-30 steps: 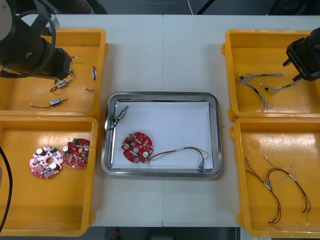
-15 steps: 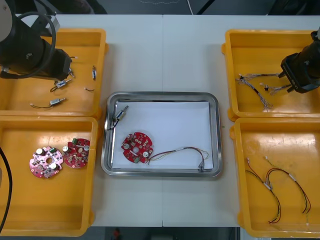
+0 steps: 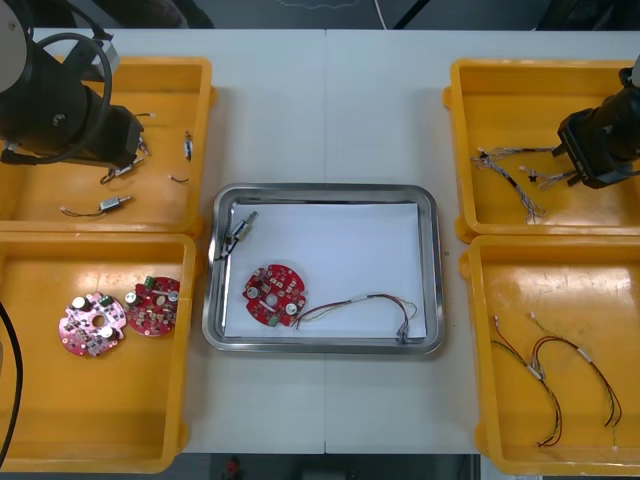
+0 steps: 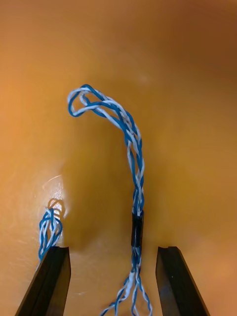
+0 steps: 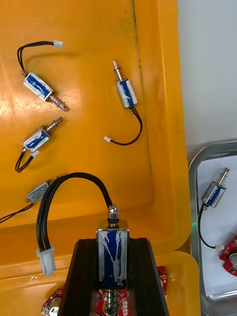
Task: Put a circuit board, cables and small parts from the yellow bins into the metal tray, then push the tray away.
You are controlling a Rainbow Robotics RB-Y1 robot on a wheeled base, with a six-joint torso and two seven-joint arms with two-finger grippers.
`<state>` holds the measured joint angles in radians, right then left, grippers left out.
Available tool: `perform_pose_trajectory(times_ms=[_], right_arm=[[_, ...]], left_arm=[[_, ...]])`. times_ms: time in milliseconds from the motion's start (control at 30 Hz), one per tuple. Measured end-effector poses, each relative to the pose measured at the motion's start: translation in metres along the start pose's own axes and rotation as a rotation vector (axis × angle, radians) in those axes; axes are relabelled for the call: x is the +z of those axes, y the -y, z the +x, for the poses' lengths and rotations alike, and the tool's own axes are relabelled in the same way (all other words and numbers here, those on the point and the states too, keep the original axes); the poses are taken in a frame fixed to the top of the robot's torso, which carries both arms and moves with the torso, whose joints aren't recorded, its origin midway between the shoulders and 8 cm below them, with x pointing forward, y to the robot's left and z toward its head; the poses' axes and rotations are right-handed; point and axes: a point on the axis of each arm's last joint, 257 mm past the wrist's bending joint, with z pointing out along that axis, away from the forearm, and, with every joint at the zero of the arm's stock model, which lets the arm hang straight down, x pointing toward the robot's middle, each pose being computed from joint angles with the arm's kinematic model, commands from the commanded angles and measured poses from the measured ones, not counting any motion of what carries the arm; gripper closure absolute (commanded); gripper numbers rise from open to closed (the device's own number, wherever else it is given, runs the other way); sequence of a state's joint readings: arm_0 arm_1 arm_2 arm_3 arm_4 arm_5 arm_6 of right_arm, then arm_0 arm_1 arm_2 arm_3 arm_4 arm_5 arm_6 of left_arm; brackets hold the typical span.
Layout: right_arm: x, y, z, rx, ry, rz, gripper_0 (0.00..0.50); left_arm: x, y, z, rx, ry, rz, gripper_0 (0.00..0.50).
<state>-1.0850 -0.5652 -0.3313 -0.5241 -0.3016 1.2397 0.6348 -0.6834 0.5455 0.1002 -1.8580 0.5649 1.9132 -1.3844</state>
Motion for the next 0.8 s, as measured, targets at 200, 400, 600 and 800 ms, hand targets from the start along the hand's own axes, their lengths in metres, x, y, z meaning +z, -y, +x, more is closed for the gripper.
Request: perform_pose_trajectory(times_ms=[200, 400, 600, 800], right_arm=[[0.0056, 0.0080, 0.0011, 0.021, -0.008, 0.008, 0.000], [0.0069, 0.0088, 0.0029, 0.026, -0.016, 0.005, 0.000], [0.0076, 0.0096, 0.0035, 0.027, -0.018, 0.005, 0.500], [0.0081, 0.0105, 0.0035, 0.028, -0.019, 0.006, 0.500]], left_arm=[[-0.0001, 0.0006, 0.0000, 0.001, 0.000, 0.002, 0.500], [-0.0020, 0.0025, -0.0011, 0.007, 0.007, 0.005, 0.500], [-0.0040, 0.0047, -0.0023, 0.013, 0.014, 0.009, 0.500], [-0.0053, 0.0054, -0.0031, 0.016, 0.019, 0.009, 0.500]])
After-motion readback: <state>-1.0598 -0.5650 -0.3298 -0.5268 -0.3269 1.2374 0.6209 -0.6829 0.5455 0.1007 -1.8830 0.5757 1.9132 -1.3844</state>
